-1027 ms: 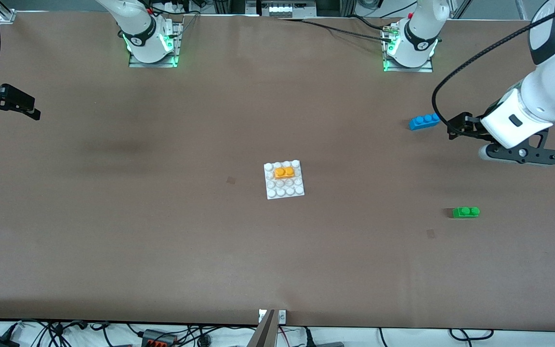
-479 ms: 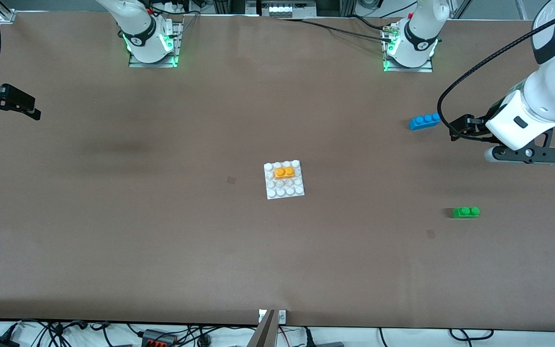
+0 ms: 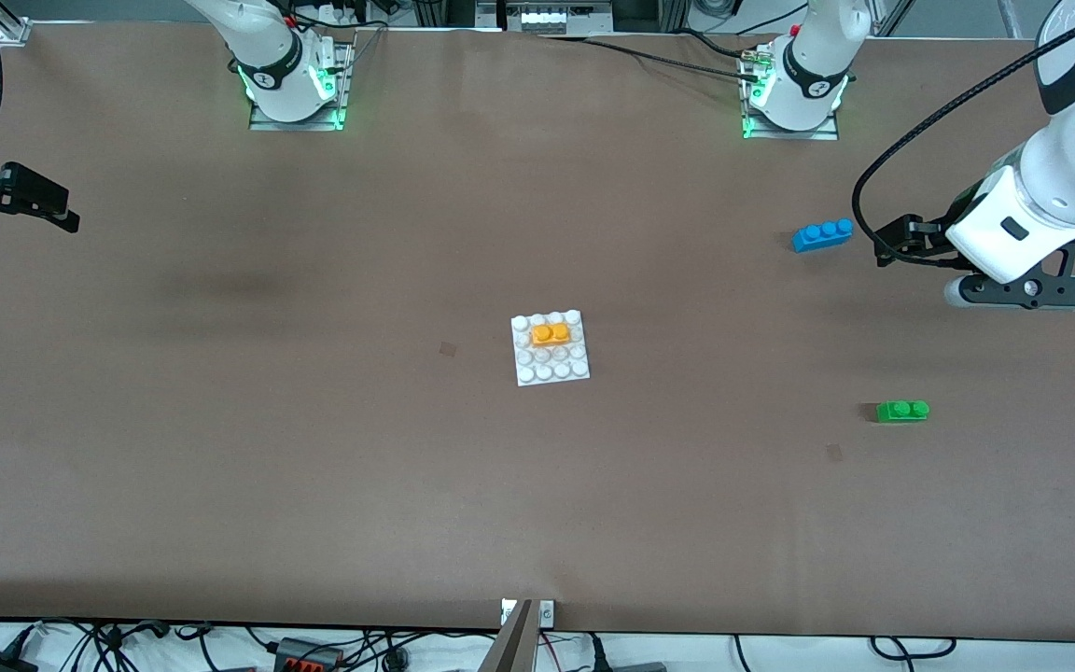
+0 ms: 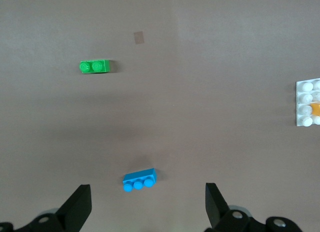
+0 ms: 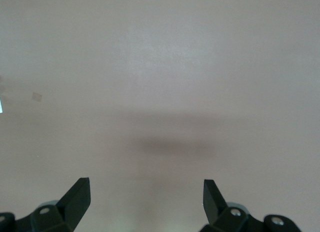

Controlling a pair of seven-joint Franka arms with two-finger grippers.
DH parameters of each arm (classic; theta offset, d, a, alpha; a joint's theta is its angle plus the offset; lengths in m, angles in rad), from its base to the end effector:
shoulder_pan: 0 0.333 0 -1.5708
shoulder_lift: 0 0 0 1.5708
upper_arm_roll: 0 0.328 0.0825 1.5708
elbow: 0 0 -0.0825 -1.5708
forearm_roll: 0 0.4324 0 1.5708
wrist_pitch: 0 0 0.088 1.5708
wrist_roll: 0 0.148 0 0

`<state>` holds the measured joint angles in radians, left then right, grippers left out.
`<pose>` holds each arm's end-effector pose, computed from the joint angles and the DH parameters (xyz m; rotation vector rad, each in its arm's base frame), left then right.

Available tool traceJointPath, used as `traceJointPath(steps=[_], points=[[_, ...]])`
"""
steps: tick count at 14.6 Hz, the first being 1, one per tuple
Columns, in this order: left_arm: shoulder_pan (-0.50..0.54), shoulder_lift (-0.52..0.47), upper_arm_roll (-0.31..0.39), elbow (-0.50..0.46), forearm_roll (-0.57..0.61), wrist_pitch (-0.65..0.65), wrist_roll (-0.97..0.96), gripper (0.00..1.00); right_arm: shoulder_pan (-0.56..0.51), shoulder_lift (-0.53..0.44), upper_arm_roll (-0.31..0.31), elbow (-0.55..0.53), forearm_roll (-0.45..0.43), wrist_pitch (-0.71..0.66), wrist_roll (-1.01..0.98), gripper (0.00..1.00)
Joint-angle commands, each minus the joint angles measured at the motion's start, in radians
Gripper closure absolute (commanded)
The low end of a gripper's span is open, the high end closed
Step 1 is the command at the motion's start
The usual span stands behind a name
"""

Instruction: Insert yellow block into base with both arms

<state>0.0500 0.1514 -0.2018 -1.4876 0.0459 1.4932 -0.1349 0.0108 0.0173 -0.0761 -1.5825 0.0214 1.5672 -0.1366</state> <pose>0.6279 -0.0811 0.5402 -3.0982 0.0256 0.2158 0.6048 -0.0360 0.5787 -3.1160 -0.1107 0.0473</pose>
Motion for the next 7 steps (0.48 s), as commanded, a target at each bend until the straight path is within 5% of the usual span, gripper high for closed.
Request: traceJointPath(steps=[1,7], points=[[0.019,-0.021,-0.001,-0.020,0.005,-0.007,0.006,0.00,0.006,0.006,-0.001,0.021,-0.008,-0.021,0.014,0.00],[0.053,-0.012,-0.001,-0.019,-0.063,-0.002,0.011,0.00,0.005,0.006,-0.001,0.021,-0.008,-0.041,0.014,0.00]])
